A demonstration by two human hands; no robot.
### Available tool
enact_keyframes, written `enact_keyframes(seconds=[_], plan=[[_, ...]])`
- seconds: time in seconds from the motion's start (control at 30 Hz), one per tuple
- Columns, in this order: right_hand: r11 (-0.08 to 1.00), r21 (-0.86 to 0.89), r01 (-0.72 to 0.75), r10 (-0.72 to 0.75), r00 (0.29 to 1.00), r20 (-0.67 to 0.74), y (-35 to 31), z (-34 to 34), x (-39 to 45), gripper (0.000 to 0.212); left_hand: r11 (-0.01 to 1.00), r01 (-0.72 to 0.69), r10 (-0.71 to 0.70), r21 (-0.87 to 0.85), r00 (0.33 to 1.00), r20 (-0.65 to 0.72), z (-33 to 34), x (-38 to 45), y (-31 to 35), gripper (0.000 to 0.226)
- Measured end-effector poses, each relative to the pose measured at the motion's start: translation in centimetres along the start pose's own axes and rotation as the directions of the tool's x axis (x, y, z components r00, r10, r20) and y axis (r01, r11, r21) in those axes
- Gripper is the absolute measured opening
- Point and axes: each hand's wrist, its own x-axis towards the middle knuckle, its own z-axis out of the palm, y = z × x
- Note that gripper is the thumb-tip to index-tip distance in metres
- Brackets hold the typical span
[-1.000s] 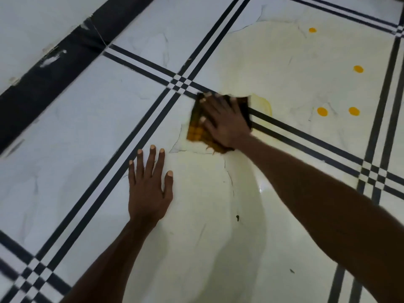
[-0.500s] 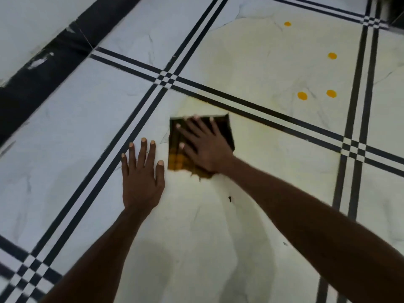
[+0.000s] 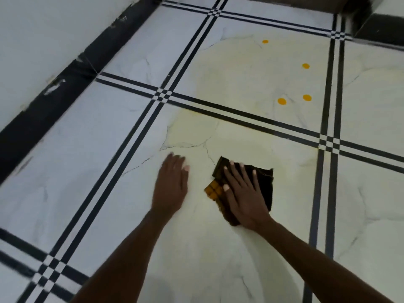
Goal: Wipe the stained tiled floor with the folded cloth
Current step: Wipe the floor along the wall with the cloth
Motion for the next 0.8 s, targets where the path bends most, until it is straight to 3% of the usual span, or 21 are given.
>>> enact_keyframes(seconds=[0.1,0.23,0.3,0.37,0.43,0.53,0.67,0.8], plan=[[0.960,0.240,-0.145,0.166,0.984,-0.071,1.2,-3.0,0.6,0.054,0.987,-0.068,0.086,-0.148,0.989,0.122,1.8,1.1,5.3,0.044],[0.947,-0.035,-0.319,0.318,0.948,-0.037,4.4,-6.9,0.7,0.057,0.986,0.073,-0.020,-0.147,0.942,0.336,3.2,4.5,10.9,0.065],[0.932,-0.016,-0.361,0.361,0.932,0.024,5.4,-7.8,0.5,0.053,0.992,0.112,-0.075,-0.051,0.879,0.470,3.5,5.7,12.7,0.066],[0.923,0.061,-0.379,0.374,0.924,0.083,6.0,-8.2,0.8,0.040,0.983,0.180,-0.142,-0.028,0.851,0.506,3.6,6.4,13.4,0.054],[0.924,0.108,-0.367,0.359,0.929,0.093,6.6,-9.2,1.3,0.025,0.979,0.199,-0.149,-0.048,0.853,0.501,3.4,7.0,13.4,0.041],[0.956,0.106,-0.273,0.276,0.961,-0.021,6.9,-12.0,2.2,0.016,0.971,0.125,-0.014,-0.204,0.882,0.471,1.9,8.4,13.9,0.029],[0.962,0.195,-0.190,0.227,0.955,-0.192,4.9,-17.3,2.7,0.024,0.894,0.057,0.090,-0.444,0.949,0.304,-1.7,10.6,16.7,0.026],[0.994,0.031,-0.106,0.109,0.900,-0.422,3.2,-20.7,1.6,0.028,0.821,-0.092,0.192,-0.563,0.974,0.122,-4.0,11.2,17.9,0.032]])
